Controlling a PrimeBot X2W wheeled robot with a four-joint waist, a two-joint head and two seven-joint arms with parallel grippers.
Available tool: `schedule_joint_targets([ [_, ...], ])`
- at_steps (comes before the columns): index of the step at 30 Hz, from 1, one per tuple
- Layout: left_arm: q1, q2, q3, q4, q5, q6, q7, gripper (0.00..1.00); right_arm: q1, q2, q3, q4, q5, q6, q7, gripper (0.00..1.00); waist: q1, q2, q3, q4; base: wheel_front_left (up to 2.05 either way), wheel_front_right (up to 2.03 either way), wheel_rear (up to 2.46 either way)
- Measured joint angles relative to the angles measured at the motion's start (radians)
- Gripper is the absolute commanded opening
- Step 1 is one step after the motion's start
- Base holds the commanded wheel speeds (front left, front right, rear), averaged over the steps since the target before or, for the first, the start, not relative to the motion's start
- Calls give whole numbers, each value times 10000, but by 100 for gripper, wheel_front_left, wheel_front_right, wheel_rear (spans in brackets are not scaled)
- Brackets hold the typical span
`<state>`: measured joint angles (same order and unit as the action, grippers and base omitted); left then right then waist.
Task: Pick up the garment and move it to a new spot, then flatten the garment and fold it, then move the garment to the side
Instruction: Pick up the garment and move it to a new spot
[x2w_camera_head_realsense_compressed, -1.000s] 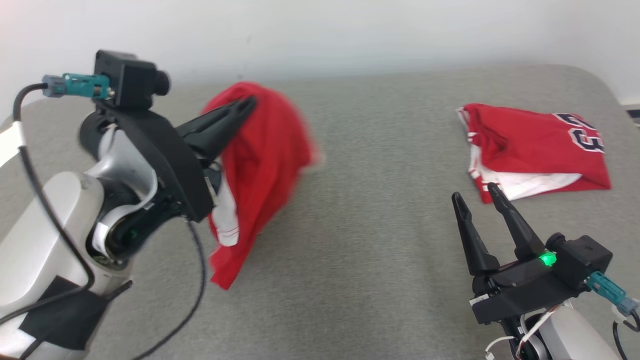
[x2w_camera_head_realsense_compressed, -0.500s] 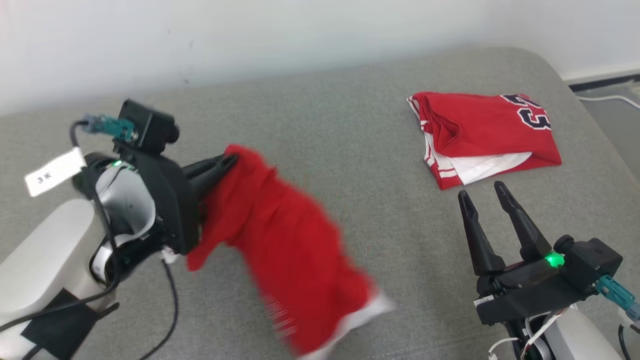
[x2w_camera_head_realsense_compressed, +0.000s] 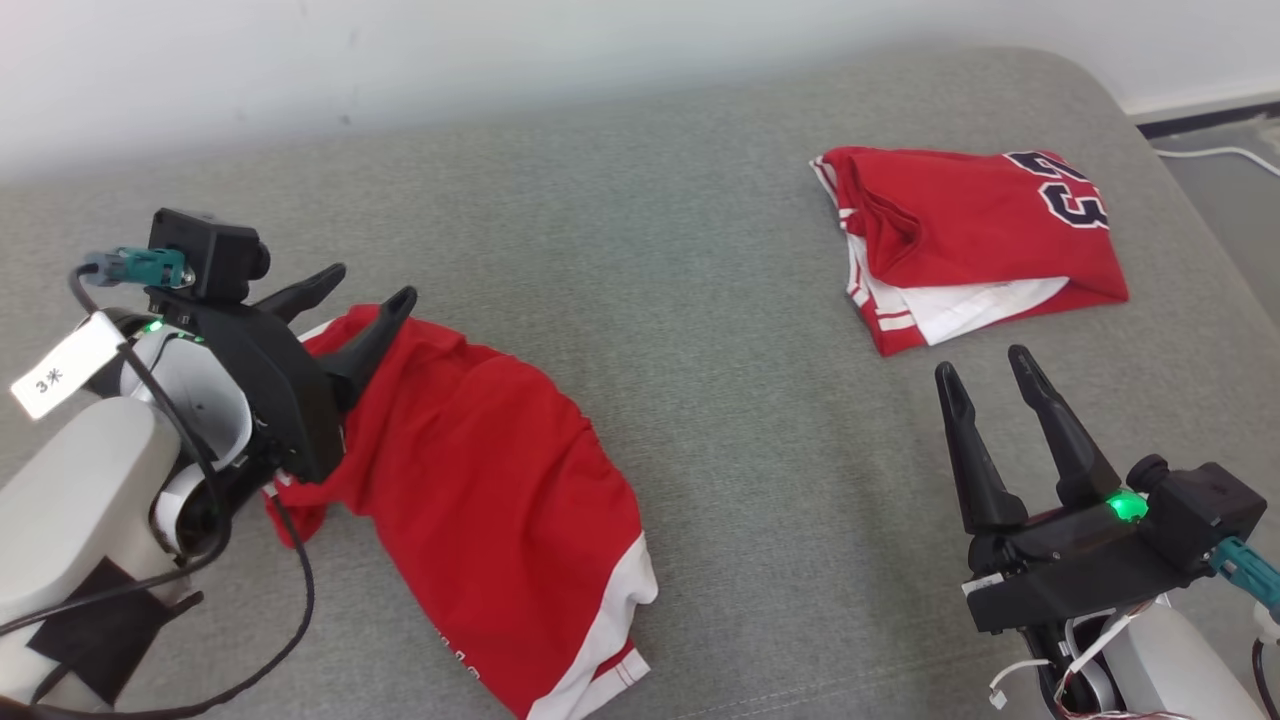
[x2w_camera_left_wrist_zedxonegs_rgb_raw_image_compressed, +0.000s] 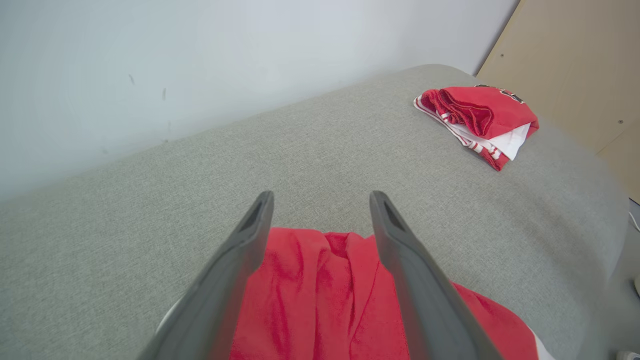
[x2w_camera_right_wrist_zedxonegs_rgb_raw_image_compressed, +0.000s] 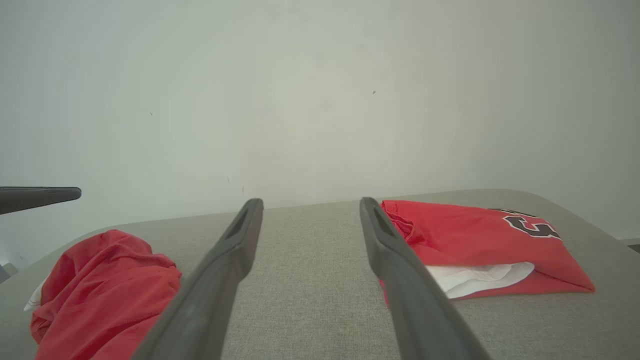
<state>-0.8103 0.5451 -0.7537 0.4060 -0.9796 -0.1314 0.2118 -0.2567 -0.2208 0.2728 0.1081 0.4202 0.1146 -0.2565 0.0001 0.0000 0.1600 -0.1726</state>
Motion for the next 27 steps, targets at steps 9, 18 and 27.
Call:
schedule_joint_targets([
  [9,440,-27,-161,-593,-31,-2,-1480,100,230,-35,-128,17,-90,0,0,100,0,0,-213,585,0,0,0],
  [18,2080,-307,6,-1277,311,512,-2995,100,640,-61,-251,71,-92,2,0,100,-1,0,-516,1093,0,0,0],
  [27,3691,-462,228,-1680,715,1883,-4460,100,732,-104,-326,12,-196,13,0,100,-1,0,-849,1321,0,0,0],
])
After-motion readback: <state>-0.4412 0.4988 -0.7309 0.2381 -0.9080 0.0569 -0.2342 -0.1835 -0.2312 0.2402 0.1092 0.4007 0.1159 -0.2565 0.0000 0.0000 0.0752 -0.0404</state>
